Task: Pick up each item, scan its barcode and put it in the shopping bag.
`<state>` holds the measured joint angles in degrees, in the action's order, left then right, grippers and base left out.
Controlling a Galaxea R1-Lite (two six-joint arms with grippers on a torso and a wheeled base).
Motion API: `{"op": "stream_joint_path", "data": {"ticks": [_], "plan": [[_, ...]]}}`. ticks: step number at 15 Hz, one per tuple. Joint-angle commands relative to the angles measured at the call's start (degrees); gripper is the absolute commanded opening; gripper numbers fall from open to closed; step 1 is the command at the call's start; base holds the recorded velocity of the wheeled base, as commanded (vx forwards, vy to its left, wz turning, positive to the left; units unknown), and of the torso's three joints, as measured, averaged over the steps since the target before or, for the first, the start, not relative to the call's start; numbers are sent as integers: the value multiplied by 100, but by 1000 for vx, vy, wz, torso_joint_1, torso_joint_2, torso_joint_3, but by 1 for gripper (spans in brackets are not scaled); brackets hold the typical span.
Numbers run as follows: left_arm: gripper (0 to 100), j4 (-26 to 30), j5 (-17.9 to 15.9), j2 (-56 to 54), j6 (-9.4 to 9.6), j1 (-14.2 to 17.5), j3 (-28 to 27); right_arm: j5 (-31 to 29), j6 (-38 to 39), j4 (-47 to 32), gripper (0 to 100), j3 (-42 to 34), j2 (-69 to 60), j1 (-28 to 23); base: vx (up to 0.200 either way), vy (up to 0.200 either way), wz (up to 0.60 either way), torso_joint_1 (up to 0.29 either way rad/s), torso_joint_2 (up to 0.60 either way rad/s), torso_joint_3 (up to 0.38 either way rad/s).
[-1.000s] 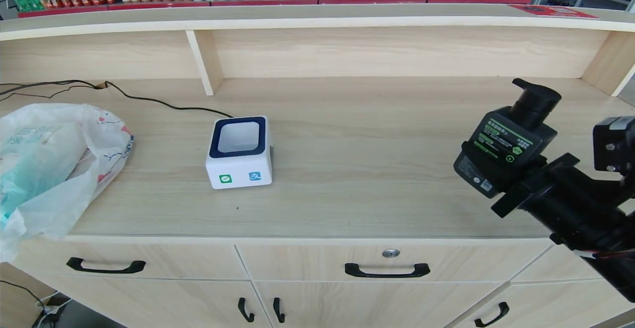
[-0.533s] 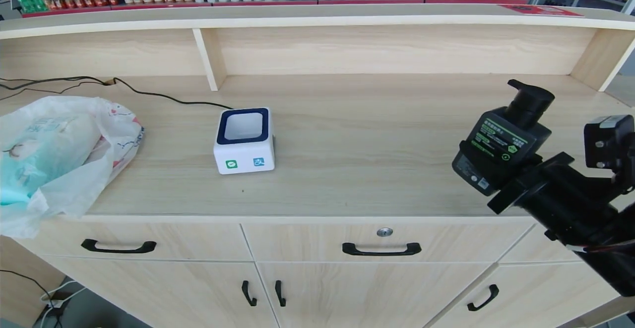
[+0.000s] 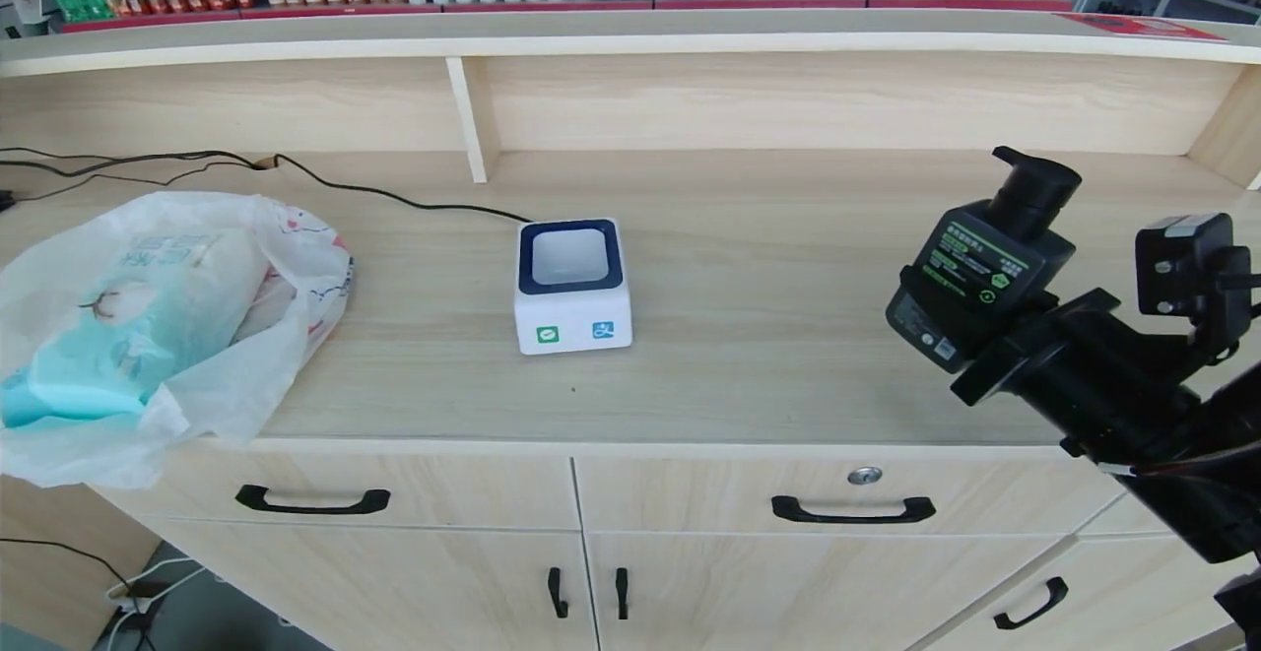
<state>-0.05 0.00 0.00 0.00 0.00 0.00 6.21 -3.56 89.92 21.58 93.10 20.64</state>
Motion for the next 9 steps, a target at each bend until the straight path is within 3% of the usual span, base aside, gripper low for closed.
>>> {"op": "stream_joint_path", "data": {"ticks": [1, 9], "plan": [[100, -4, 0, 0, 0, 0, 0, 4, -4, 8, 0, 4, 33, 2, 0, 200, 0, 17, 2, 2], [100, -21, 9, 0, -53, 0, 0, -5, 31, 8, 0, -22, 59, 2, 0, 200, 0, 2, 4, 3]]}}
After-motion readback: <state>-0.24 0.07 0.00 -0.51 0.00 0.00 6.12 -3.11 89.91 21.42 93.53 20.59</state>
